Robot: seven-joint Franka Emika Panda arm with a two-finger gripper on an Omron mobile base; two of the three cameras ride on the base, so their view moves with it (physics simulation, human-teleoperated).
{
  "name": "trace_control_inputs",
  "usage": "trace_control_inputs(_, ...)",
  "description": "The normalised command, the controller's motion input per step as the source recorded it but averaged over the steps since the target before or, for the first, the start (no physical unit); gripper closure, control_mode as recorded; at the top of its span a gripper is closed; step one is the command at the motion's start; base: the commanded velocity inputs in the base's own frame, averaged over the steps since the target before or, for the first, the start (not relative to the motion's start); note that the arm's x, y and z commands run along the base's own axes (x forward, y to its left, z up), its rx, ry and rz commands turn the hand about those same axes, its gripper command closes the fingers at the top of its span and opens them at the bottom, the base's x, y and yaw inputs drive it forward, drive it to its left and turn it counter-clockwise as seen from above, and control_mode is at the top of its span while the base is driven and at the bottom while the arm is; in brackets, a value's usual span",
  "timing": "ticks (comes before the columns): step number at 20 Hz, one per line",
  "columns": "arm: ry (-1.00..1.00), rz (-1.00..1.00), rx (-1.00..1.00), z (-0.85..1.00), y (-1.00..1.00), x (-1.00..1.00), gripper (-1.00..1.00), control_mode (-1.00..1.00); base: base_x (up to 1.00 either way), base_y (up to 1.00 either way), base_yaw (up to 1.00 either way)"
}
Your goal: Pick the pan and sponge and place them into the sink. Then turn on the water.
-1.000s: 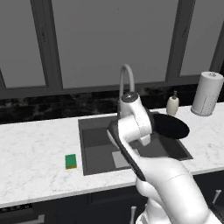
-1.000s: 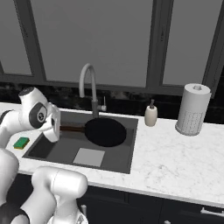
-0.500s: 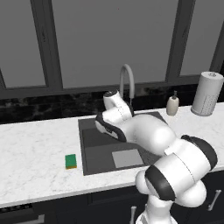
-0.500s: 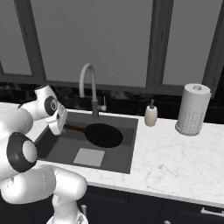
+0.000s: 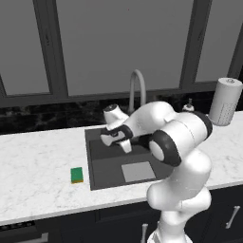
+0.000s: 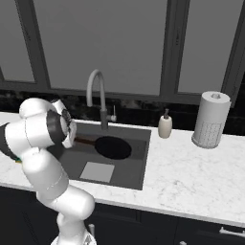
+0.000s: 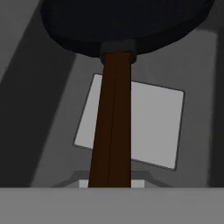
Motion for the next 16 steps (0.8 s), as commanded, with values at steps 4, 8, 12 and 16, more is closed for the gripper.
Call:
trace_control_inputs(4,0.00,0.06,0.00,-0.78,0.01,0.36,1.00,-1.00,0.00,0.00,0.00)
trace_control_inputs(8,0.00,0.05,0.00,-0.76,0.00,0.09,1.00,-1.00,0.00,0.00,0.00)
trace_control_inputs(12,-0.01,0.01,0.00,-0.72,0.04,0.00,1.00,-1.00,0.00,0.00,0.00)
trace_control_inputs(16,0.00,0.02,0.00,-0.70,0.07,0.12,1.00,-1.00,0.00,0.00,0.00)
